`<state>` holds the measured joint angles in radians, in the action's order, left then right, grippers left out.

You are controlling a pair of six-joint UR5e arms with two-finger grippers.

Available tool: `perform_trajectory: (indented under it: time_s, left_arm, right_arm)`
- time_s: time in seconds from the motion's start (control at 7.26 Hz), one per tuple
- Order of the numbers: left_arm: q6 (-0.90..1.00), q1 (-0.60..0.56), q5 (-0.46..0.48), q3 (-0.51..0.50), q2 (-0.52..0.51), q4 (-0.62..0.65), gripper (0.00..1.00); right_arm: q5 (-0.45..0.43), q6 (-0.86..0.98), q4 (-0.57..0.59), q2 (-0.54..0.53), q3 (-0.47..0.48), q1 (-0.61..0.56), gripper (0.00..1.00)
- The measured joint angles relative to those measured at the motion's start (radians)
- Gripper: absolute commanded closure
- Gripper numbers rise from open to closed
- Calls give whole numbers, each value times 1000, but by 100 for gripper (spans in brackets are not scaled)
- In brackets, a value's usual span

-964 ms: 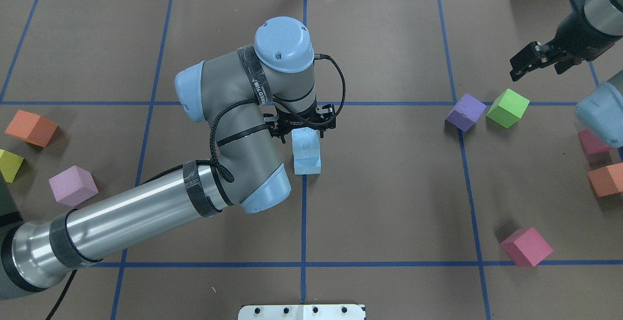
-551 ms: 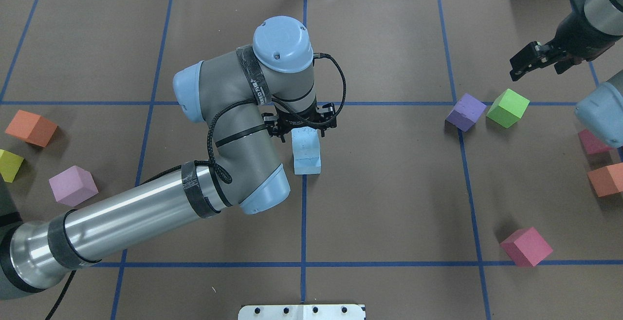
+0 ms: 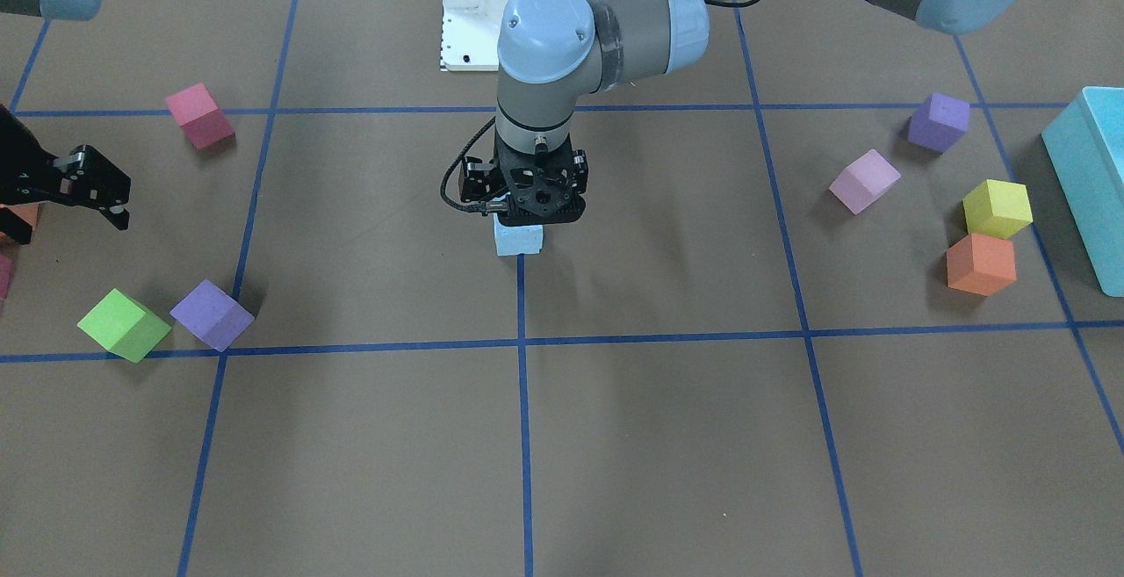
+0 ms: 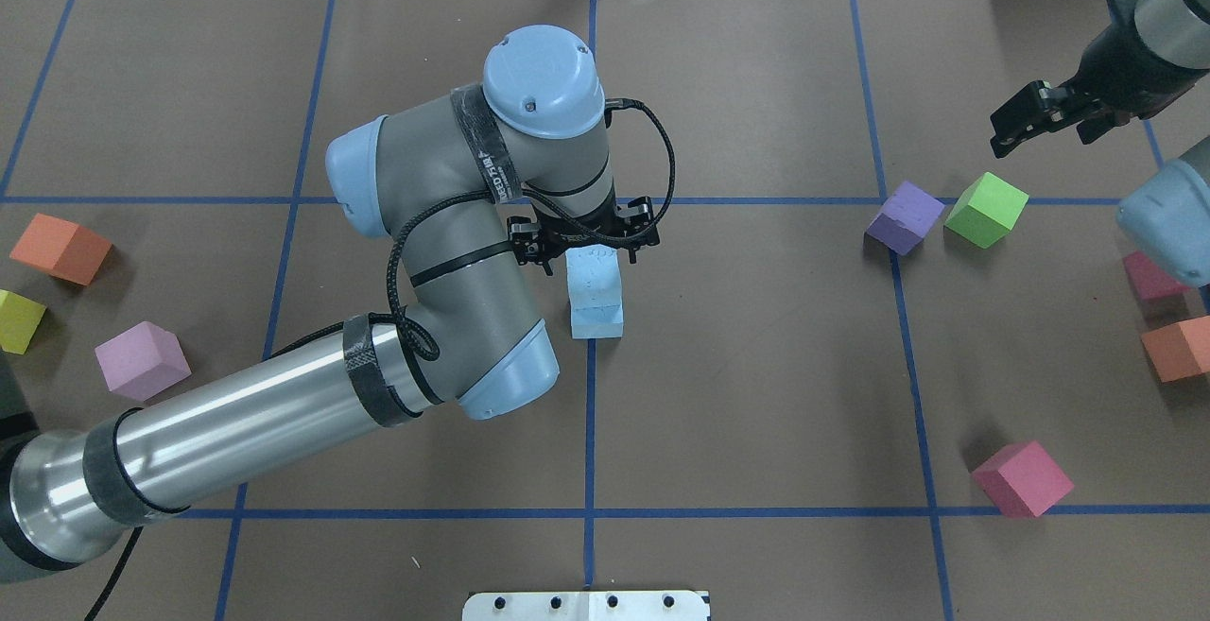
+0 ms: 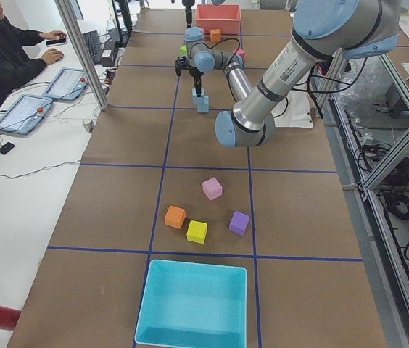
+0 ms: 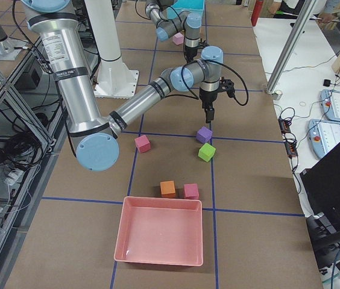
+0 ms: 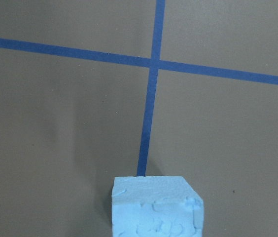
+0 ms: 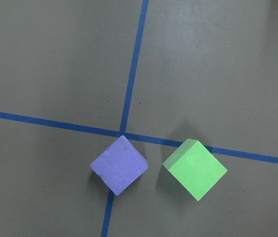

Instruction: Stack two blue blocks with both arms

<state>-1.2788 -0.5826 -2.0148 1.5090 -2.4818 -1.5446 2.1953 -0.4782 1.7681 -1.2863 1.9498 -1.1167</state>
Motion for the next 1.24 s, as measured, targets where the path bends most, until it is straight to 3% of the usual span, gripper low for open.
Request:
perform_trajectory:
  time_s: [0.41,0.83,1.24]
  left_arm:
    - [228,-81,-16,180,150,45,1]
    - [597,-272,-56,369,280,245,0]
    - [905,-504,-164,416,400,305,0]
  right_arm:
    - [-5,-8,0,7,0,1,0]
    - [-42,-14,-8,22,-6,-11,0]
    - [-106,-8,-31,24,-29,-31,0]
